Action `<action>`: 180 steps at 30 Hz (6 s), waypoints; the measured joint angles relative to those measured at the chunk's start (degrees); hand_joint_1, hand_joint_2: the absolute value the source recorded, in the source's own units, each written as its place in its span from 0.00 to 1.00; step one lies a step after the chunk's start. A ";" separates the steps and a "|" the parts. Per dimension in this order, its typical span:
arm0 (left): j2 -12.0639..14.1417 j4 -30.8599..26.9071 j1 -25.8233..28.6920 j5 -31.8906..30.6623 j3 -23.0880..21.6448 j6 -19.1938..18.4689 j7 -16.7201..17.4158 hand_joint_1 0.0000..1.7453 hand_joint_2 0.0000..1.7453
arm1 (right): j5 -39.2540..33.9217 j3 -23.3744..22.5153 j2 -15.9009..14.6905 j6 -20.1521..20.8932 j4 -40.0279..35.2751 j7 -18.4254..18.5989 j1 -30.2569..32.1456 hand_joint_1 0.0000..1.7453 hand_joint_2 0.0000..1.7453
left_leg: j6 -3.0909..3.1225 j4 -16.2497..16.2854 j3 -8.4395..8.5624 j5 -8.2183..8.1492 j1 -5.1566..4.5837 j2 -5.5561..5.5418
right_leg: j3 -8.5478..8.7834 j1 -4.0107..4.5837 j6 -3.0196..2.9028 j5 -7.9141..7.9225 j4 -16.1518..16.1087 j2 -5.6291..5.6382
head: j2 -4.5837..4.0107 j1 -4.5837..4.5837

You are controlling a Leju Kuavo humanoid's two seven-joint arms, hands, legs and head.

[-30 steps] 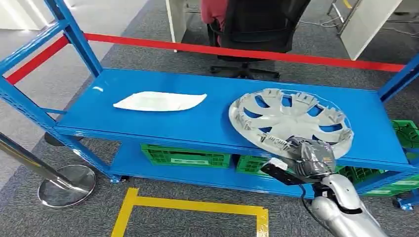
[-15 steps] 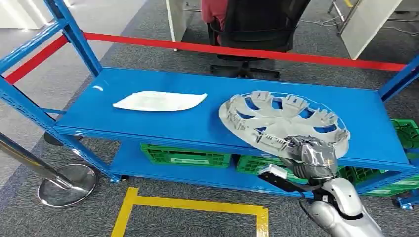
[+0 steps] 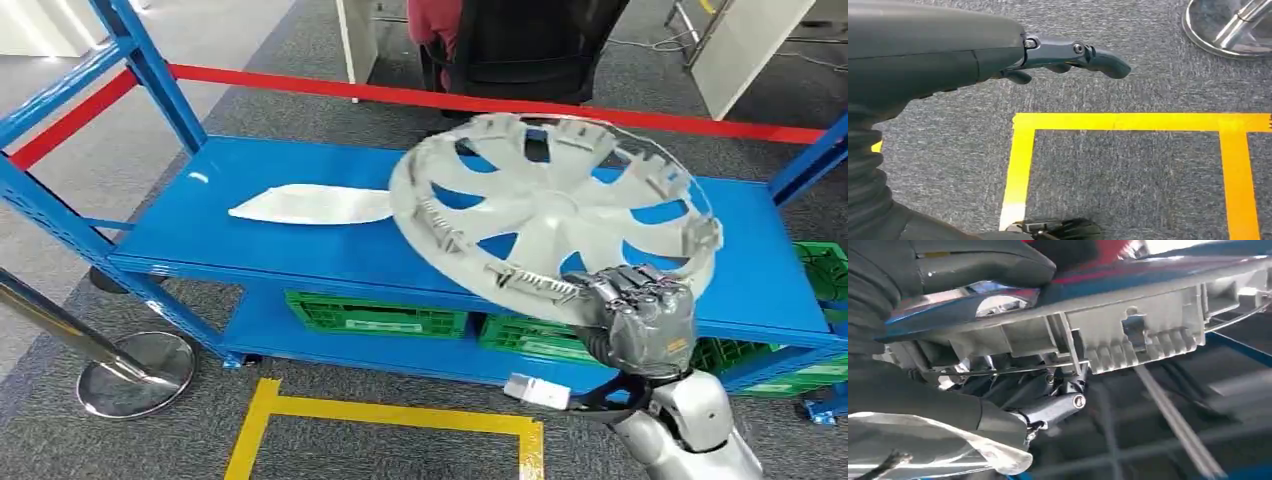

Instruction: Take the parts from the cabinet and place them on the table.

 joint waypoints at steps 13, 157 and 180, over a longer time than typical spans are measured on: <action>-0.11 0.04 -0.11 -0.26 0.00 0.81 0.00 0.00 1.00 | -7.79 -7.19 3.54 0.00 -2.45 -0.33 -4.54 1.00 1.00 | 0.00 0.01 -0.01 0.01 -0.04 0.00 | 0.00 -0.04 0.00 0.01 0.00 0.01 | 0.00 -0.02; -1.33 0.15 -0.46 -1.84 1.11 1.25 2.64 0.00 1.00 | -19.39 -8.52 -9.14 0.44 -6.97 5.53 -12.50 1.00 1.00 | -0.07 1.22 -2.67 1.59 -0.09 -0.76 | -3.76 -0.75 -0.10 1.78 1.86 1.78 | 0.00 -0.39; -1.42 0.17 -0.41 -1.81 1.11 1.20 2.73 0.00 1.00 | -19.23 -7.14 -10.01 0.44 -6.36 5.62 -13.72 1.00 1.00 | 1.55 0.25 -2.50 2.09 0.04 -0.61 | -11.07 -0.73 1.44 -3.19 16.03 1.57 | 0.00 -0.50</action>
